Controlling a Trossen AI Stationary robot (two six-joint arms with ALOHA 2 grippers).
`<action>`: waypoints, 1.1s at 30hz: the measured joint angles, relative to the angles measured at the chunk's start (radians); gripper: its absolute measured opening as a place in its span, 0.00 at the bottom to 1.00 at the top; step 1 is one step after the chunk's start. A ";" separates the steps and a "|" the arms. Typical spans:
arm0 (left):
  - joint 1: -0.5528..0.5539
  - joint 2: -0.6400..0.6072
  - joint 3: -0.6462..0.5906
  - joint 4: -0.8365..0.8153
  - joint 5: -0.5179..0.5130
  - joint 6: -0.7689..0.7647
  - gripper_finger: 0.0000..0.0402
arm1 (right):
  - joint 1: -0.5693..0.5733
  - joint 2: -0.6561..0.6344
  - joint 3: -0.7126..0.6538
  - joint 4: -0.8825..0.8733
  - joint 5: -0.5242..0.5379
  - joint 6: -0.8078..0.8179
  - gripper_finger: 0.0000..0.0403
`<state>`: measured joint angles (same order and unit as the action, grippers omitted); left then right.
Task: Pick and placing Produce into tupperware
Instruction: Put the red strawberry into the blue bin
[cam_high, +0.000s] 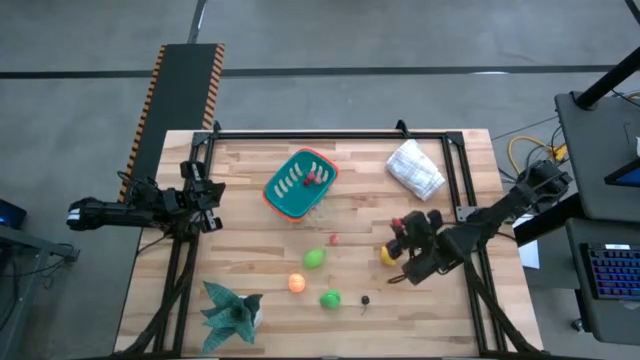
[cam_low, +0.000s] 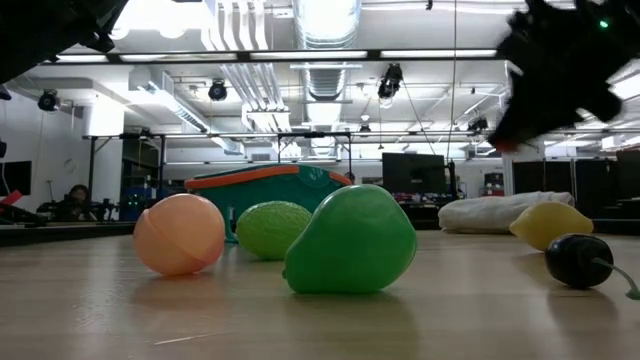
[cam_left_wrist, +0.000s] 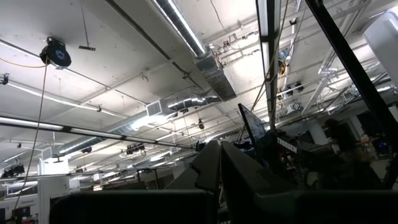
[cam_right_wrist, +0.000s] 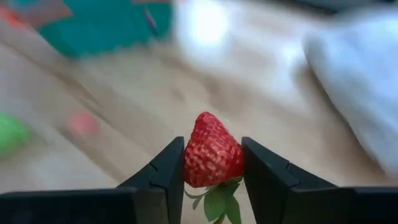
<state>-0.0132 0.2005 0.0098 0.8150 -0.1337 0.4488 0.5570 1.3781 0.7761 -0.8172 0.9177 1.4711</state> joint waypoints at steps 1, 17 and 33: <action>0.000 0.000 0.000 0.000 0.000 0.000 0.00 | -0.015 -0.008 0.000 0.067 0.042 -0.076 0.30; 0.000 0.000 0.000 0.000 0.002 0.000 0.00 | -0.500 0.048 0.006 1.002 -0.415 -1.104 0.30; 0.000 -0.006 0.000 0.019 0.009 0.000 0.00 | -0.769 0.366 0.445 0.749 -0.744 -1.237 0.30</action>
<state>-0.0133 0.1947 0.0098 0.8337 -0.1246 0.4484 -0.2115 1.7436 1.2214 -0.0681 0.1733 0.2344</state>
